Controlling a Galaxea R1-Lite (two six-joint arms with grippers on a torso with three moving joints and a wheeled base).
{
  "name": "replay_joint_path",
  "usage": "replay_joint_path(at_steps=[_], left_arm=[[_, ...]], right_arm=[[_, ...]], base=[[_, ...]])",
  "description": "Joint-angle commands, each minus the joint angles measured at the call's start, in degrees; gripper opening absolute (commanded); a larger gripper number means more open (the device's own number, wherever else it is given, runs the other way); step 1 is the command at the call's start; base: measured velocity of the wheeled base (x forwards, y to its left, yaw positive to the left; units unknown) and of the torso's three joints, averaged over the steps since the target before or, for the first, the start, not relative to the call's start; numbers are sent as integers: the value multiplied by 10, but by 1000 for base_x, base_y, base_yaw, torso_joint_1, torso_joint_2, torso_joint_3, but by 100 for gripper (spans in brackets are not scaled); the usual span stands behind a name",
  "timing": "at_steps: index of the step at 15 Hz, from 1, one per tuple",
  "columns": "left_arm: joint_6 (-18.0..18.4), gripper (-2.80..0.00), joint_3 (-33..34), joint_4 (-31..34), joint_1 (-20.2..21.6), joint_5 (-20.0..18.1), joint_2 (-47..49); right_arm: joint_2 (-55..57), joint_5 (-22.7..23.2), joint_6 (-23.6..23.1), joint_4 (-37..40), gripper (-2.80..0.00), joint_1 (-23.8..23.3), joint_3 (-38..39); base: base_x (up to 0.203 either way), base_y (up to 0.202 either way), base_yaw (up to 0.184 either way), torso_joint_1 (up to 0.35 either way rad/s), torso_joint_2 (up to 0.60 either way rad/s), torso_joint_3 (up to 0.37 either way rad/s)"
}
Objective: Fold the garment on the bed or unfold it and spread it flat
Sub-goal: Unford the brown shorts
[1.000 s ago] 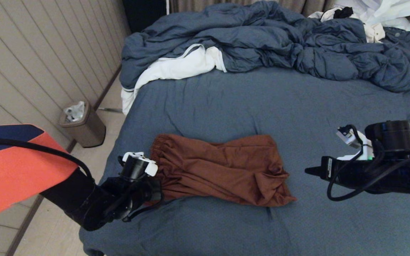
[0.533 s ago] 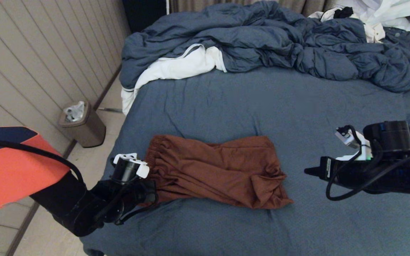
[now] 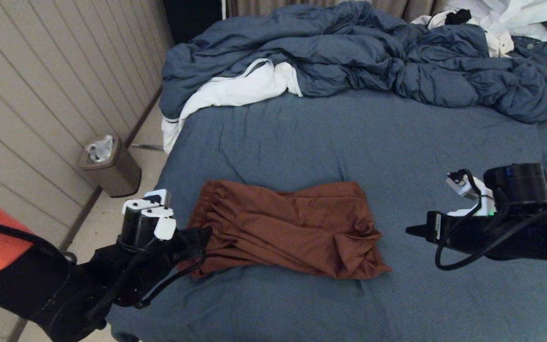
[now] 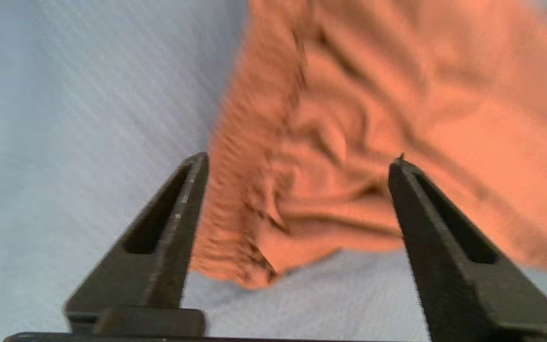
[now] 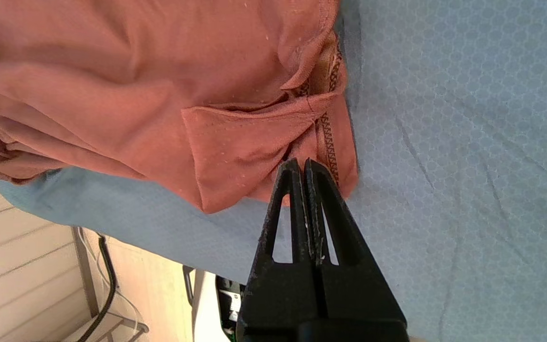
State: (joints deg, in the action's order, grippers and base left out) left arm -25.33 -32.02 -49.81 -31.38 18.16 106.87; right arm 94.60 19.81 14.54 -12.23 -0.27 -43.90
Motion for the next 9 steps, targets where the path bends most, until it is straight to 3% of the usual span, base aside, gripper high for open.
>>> replay_joint_path(at_steps=[1,2,7,9], left_arm=[[-3,0,5,6,15,-1,-74],[-4,-280,7,15,17,-1,-93],[-13,-280,9,38,26,-5,-128],[-48,-280,18,35,26,-5,-104]], right_arm=[[-2,1,0,-1,-280,0,1],[-5,1,0,-1,-280,-1,1],[-12,1,0,-1,-280,0,3],[-6,2,0,-1,-280,0,1]], base=[[0,0,0,0,0,0],[0,0,0,0,0,0],[0,0,0,0,0,0],[0,0,0,0,0,0]])
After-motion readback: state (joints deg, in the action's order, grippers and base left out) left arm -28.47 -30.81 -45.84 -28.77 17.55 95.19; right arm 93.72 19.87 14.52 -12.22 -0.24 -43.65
